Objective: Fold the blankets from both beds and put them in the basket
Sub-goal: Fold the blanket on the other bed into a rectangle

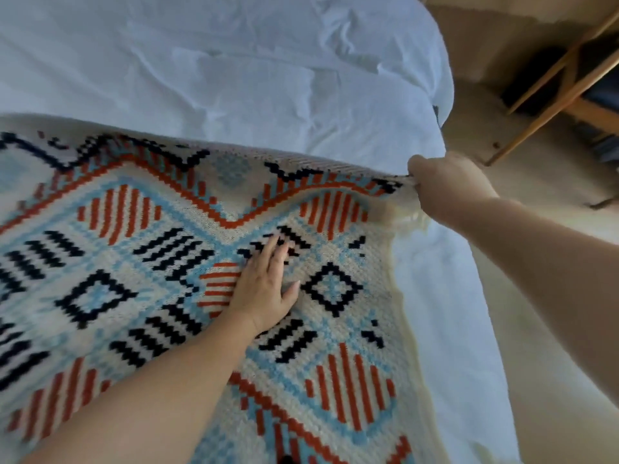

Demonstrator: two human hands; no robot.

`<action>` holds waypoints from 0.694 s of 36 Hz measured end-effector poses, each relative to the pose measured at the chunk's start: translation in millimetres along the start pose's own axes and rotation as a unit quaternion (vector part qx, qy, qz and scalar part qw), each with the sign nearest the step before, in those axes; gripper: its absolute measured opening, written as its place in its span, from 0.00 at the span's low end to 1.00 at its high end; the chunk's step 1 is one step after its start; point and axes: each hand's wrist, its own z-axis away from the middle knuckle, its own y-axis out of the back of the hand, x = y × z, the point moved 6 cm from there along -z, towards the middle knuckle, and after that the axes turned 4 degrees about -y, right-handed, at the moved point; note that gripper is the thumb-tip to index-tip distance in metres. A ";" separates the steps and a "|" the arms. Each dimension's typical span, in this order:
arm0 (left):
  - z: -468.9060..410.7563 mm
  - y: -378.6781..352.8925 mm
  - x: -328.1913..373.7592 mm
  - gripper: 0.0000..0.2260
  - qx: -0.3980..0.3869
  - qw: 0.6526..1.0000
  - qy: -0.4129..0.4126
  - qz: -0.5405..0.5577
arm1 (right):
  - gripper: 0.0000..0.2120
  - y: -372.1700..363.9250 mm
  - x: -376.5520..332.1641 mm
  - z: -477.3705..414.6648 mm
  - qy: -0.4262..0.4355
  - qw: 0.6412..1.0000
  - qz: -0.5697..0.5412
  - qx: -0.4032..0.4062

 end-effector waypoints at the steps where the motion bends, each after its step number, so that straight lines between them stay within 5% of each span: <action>1: 6.8 18.5 5.2 0.28 0.039 0.999 -0.018 0.016 | 0.11 0.9 -2.2 12.7 0.004 1.000 -0.014 -0.004; 5: 20.4 102.2 13.5 0.28 0.205 0.978 -0.036 0.020 | 0.10 1.2 -6.7 55.9 0.015 0.999 -0.041 -0.026; 8: 20.3 134.7 9.5 0.31 0.164 0.984 0.047 -0.058 | 0.07 3.3 -11.6 90.6 0.035 0.998 -0.048 -0.035; 11: 35.8 144.4 13.3 0.18 0.084 0.989 0.060 -0.103 | 0.08 4.6 -11.8 121.5 0.054 0.995 -0.068 -0.041; 16: 84.3 147.3 20.9 0.10 0.092 0.983 0.044 -0.154 | 0.07 0.4 -4.1 163.9 0.086 0.992 -0.071 -0.054; 25: 115.6 99.6 76.7 0.38 0.038 0.982 0.000 -0.187 | 0.05 29.5 -5.6 213.2 0.089 0.987 -0.092 -0.093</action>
